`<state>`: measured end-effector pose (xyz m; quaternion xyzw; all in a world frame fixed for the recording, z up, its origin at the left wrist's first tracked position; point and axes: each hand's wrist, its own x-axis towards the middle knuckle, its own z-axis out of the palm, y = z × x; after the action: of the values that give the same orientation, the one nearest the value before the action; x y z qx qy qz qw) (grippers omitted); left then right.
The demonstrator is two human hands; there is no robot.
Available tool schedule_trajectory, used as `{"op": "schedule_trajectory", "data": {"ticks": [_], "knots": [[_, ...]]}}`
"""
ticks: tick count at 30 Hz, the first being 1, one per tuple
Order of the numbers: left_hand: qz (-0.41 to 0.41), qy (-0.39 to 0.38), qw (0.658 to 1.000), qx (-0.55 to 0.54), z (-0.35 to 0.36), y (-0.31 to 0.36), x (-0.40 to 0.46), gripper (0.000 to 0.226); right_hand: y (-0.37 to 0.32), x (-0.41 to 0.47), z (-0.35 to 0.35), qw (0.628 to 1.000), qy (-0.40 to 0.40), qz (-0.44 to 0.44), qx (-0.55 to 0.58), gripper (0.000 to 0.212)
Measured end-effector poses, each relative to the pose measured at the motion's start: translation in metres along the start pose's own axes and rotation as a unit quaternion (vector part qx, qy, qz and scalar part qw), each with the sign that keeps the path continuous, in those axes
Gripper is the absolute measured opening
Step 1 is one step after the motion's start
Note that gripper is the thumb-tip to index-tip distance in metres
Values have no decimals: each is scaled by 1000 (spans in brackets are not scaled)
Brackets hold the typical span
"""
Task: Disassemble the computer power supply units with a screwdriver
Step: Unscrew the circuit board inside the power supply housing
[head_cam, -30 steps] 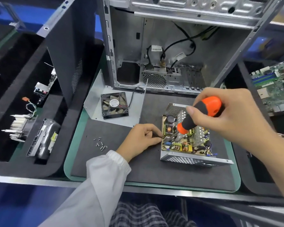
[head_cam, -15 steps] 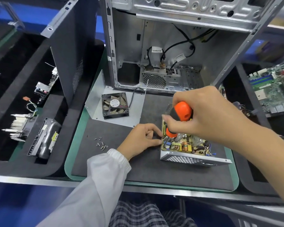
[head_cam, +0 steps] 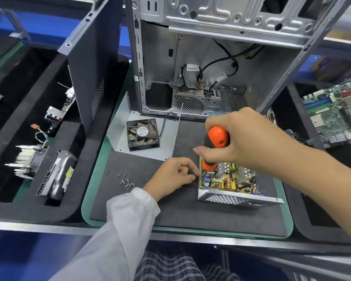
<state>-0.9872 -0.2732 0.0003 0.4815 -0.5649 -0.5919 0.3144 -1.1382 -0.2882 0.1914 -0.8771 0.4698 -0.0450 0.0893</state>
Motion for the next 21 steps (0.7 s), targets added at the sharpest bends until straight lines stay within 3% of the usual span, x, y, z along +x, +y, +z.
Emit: {"op": "schedule_trajectory", "data": {"ticks": [6,9,12,17,21], "knots": [[-19,4,997,-70,1,6,-5,36,3,-1,-9,994,-86,-57,41,35],[-6,-39,994,-101,-3,15,-10,43,6,2,-17,986,-142,-69,43,32],[24,-87,991,-100,-8,26,-17,30,10,4,-29,975,-210,-70,35,26],[55,-79,993,-70,-1,41,-12,19,0,4,-32,947,-259,-138,-132,32],[91,-79,992,-42,6,49,-6,18,-5,1,-32,931,-267,-129,-215,38]]}}
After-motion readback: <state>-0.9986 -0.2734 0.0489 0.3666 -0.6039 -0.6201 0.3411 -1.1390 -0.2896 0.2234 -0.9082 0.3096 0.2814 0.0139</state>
